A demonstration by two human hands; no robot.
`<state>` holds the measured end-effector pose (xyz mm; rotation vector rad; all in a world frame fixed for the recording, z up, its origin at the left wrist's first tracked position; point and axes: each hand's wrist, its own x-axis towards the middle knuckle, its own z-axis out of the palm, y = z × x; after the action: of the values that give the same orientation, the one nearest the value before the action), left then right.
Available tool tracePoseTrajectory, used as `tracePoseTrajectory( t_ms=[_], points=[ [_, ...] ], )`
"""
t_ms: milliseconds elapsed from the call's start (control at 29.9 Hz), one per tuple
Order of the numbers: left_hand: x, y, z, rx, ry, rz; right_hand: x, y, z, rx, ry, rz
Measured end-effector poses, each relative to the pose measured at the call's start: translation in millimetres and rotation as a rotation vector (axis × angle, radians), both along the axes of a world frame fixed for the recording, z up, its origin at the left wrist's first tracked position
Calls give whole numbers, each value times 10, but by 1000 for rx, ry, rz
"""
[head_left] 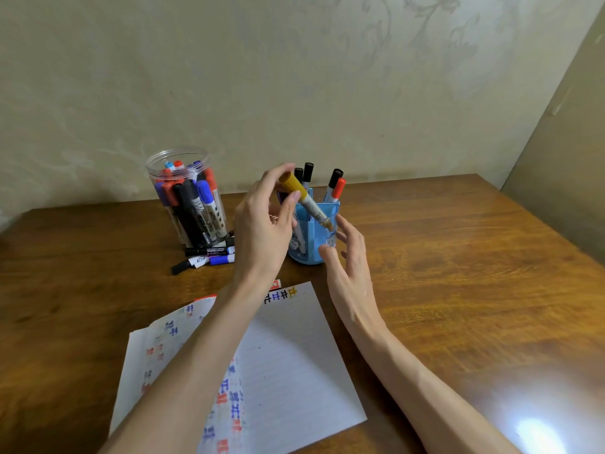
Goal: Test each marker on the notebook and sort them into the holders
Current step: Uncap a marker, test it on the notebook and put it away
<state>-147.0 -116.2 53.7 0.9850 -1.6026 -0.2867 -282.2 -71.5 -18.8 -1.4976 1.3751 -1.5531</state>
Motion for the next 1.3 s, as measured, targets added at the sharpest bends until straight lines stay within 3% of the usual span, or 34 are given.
tracePoseTrajectory(
  t_ms=[201, 468, 635, 903, 1003, 1103, 1304],
  points=[
    [-97, 3, -59, 37, -109, 96, 0, 14, -8, -7, 15, -7],
    [126, 102, -173, -100, -141, 163, 2, 46, 12, 9, 17, -51],
    [631, 285, -537, 65, -245, 219, -7, 24, -25, 12, 92, -136],
    [1019, 407, -766, 489, -538, 252, 92, 14, -127, 2, 264, -11],
    [1001, 380, -781, 456, -561, 218, 88, 23, -123, 4, 258, 5],
    [985, 414, -780, 344, -465, 144, 102, 6, -128, 39, 269, 58],
    [926, 558, -664, 238, -381, -8, 187, 72, -47, 45, 231, 294]
  ],
)
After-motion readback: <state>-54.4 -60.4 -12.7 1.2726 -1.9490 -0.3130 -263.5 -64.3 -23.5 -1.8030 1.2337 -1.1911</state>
